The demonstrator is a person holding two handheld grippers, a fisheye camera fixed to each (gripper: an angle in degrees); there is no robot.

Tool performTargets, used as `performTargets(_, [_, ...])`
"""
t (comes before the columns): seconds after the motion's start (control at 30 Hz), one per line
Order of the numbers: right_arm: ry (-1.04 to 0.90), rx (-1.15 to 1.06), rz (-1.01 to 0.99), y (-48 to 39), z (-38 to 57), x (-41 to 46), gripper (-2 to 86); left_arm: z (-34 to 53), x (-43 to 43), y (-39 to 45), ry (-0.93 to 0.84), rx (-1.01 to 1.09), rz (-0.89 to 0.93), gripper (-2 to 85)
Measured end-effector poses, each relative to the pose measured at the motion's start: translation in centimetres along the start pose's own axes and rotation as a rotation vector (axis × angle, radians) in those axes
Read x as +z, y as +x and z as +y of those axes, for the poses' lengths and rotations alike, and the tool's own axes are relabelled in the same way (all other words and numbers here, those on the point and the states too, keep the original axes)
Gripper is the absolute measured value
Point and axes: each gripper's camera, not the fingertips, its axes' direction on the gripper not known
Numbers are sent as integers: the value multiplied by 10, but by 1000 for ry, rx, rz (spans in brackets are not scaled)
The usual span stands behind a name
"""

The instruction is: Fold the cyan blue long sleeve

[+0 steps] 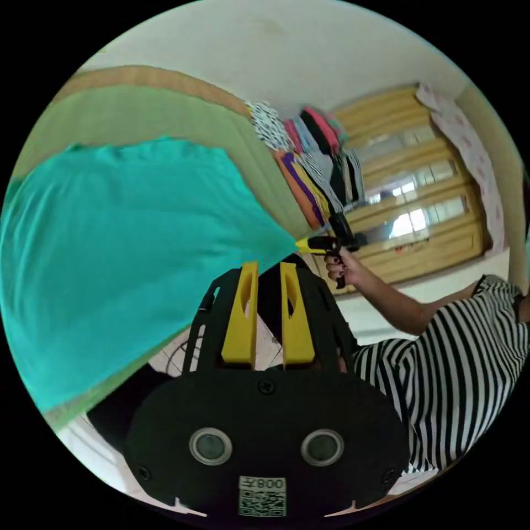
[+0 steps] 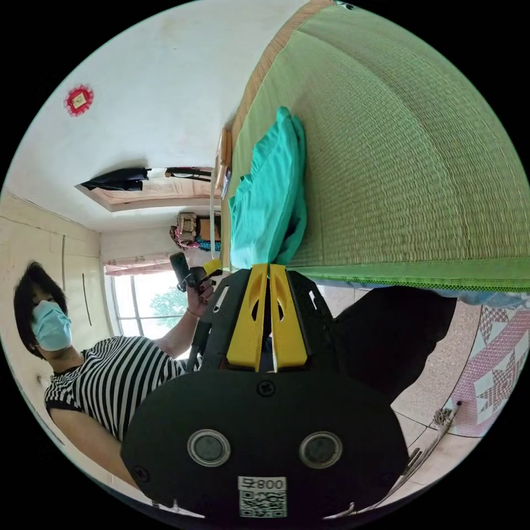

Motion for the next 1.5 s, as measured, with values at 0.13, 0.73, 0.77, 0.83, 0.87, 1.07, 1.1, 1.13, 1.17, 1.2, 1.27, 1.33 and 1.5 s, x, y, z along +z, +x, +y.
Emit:
performTargets(0.13, [16, -29, -43, -7, -2, -3, 3, -35, 104, 67, -145, 249, -185, 76])
performTargets(0.73, [94, -51, 17, 8, -62, -12, 52, -26, 255, 94, -110, 220, -385, 14])
performTargets(0.77, [96, -42, 25, 12, -70, -11, 59, -26, 259, 94, -106, 215, -376, 13])
performTargets(0.83, [98, -18, 60, 20, -106, -3, 76, -25, 267, 93, -108, 210, -366, 13])
performTargets(0.87, [94, -14, 66, 21, -115, 1, 79, -25, 273, 93, -113, 207, -359, 12])
performTargets(1.07, [61, 26, 138, 25, -193, 38, 95, -27, 291, 93, -135, 221, -349, 12])
performTargets(1.1, [58, 26, 137, 24, -204, 45, 97, -28, 292, 93, -138, 223, -348, 12])
performTargets(1.13, [52, 32, 151, 24, -214, 51, 98, -28, 293, 93, -142, 227, -345, 12])
performTargets(1.17, [49, 32, 156, 24, -218, 54, 96, -29, 295, 92, -146, 229, -342, 12])
performTargets(1.2, [51, 32, 151, 24, -226, 59, 93, -29, 295, 92, -149, 230, -339, 12])
performTargets(1.27, [58, 29, 142, 22, -236, 65, 88, -30, 296, 90, -156, 226, -324, 12])
performTargets(1.33, [35, 11, 166, 16, -249, 77, 77, -31, 296, 89, -161, 219, -314, 12])
performTargets(1.5, [8, 29, 169, 15, -266, 93, 40, -32, 282, 88, -160, 207, -298, 12])
